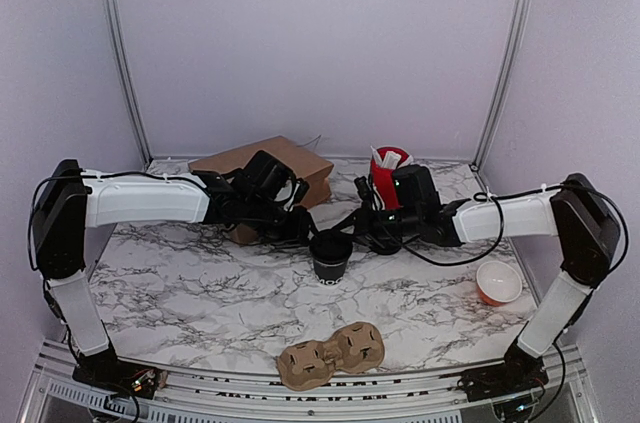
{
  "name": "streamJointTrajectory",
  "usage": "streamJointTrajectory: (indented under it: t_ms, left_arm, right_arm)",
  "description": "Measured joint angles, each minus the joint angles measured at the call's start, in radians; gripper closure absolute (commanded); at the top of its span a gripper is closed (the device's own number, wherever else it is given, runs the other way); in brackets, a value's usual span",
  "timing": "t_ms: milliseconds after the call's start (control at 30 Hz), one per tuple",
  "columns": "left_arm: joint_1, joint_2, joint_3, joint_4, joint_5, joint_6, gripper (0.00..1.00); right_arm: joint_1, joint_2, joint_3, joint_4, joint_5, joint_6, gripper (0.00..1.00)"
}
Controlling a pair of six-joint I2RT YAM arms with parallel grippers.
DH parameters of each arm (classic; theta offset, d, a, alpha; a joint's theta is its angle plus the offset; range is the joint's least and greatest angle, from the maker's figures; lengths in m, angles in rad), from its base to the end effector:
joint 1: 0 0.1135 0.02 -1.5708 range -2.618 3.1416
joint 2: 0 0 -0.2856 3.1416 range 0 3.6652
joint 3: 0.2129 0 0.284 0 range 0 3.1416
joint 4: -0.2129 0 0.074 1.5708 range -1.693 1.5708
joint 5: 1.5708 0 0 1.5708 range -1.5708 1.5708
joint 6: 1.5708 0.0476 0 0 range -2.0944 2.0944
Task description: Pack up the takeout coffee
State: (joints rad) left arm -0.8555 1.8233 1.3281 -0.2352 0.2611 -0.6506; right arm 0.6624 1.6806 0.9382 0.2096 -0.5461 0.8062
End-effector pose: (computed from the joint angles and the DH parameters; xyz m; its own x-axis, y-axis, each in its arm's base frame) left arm 0.2881 -0.3504 0.2309 -0.8663 0.1049 -0.4884 0.4157 0.6937 -0.5882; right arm 0.2964 0.2625 0.1957 -0.9111 0.0715 -0.4059 -0.3190 0.5014 0.8043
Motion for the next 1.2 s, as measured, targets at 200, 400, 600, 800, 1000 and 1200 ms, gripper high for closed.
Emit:
streamJointTrajectory:
  t_ms: [200,400,600,800,1000,1200]
  left_arm:
    - [0.0,0.0,0.0,0.0,0.0,0.0,0.67]
    - [0.0,0.0,0.0,0.0,0.0,0.0,0.67]
    - [0.0,0.0,0.0,0.0,0.0,0.0,0.67]
    - [0.0,0.003,0.002,0.0,0.0,0.001,0.67]
    - [0.0,0.003,0.002,0.001,0.0,0.001,0.67]
    - [0.0,0.003,0.002,0.001,0.0,0.001,0.67]
  right_arm:
    - [0.0,-0.035,0.006,-0.066,0.023,-0.023,1.0]
    - [0.003,-0.103,0.015,-0.098,0.035,-0.049,0.99]
    - [0.01,-0.111,-0.062,0.008,0.001,-0.02,1.0]
    - [0.013,-0.062,-0.161,0.182,-0.055,0.055,1.0]
    - [0.014,-0.058,-0.159,0.191,-0.056,0.062,1.0]
    - [0.032,-0.066,-0.103,0.091,-0.038,0.027,1.0]
